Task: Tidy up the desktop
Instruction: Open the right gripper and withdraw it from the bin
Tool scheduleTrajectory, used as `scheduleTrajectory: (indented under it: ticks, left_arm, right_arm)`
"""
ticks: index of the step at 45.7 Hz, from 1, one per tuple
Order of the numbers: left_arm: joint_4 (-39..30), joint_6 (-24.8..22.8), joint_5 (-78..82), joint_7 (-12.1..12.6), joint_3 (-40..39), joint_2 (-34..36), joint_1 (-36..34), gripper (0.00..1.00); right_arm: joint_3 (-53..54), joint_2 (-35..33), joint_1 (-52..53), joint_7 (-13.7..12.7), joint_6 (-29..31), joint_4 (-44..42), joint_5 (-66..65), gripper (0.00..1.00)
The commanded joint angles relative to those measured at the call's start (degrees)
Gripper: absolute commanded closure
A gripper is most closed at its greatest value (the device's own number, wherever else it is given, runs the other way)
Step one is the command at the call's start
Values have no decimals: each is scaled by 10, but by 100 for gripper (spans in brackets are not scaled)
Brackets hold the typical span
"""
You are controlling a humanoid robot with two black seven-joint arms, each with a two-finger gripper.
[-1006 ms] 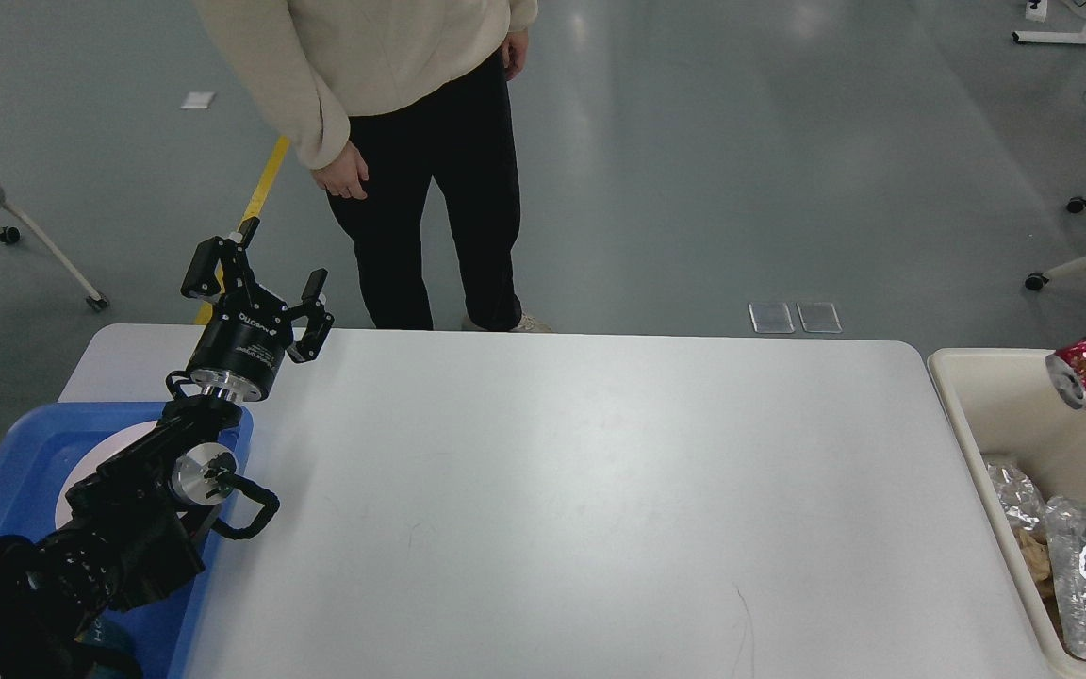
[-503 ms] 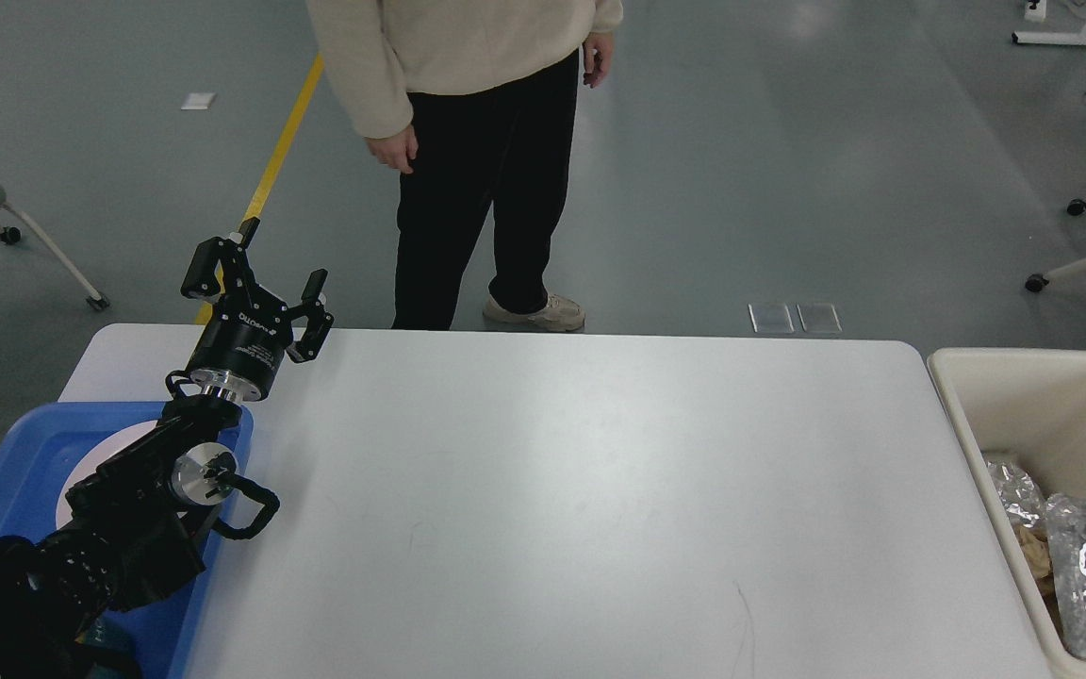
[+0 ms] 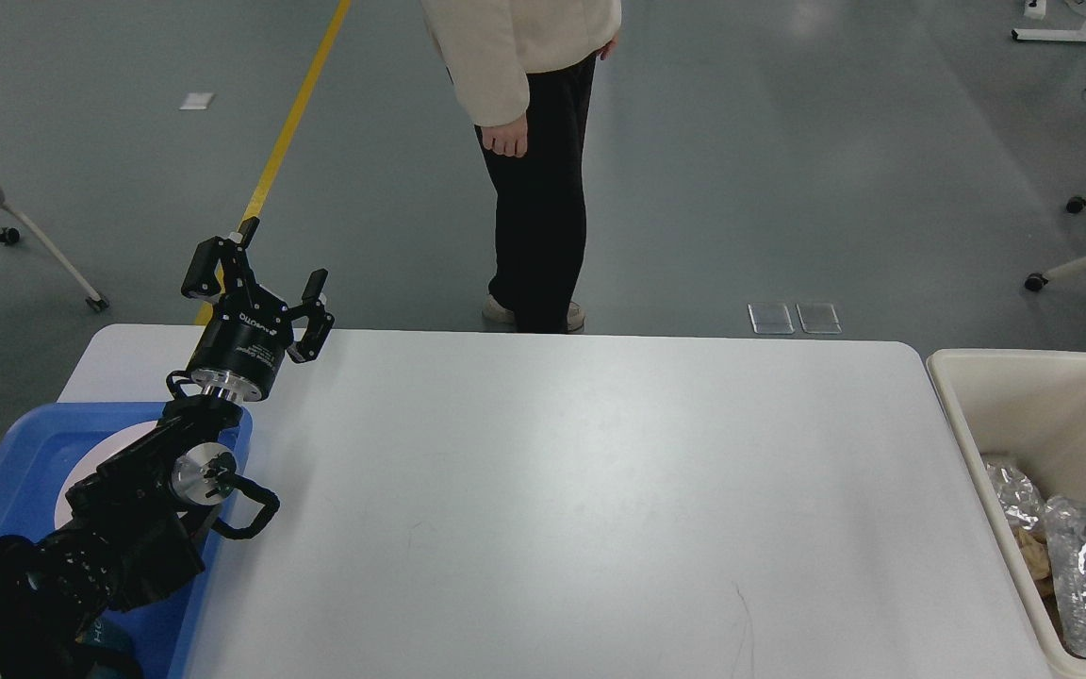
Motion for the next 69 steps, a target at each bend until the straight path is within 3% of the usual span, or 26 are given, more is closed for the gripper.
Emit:
scheduleTrajectory:
  ticks: [1,12,15,17,33,54,60,69]
  left_arm:
    - [0,0,0,0,0,0,0,4]
    - [0,0,0,0,0,1,0,3]
    - [0,0,1,0,0,0,0,4]
    - [0,0,1,0,0,0,0,3]
    - [0,0,0,0,0,0,0,3]
    - [0,0,0,0,0,0,1,4]
    - [0,0,1,0,0,0,0,3]
    - [0,0,0,0,0,0,0,4]
  right_arm:
    - [16,18,-34,3,-10,-22,0,100]
    - [34,25,-52,3,-11,-23,1,99]
    - [34,24,-52,3,-11,-22,1,55]
    - [34,23,-53,3,-11,-21,1,40]
    - [35,18,-51,3,-10,-15,2,18]
    - [36,18,-41,3,-6,-8,3,14]
    - [35,13,-11,2,0,45,5,0]
    - [34,-65,97,2,49,196,2,0]
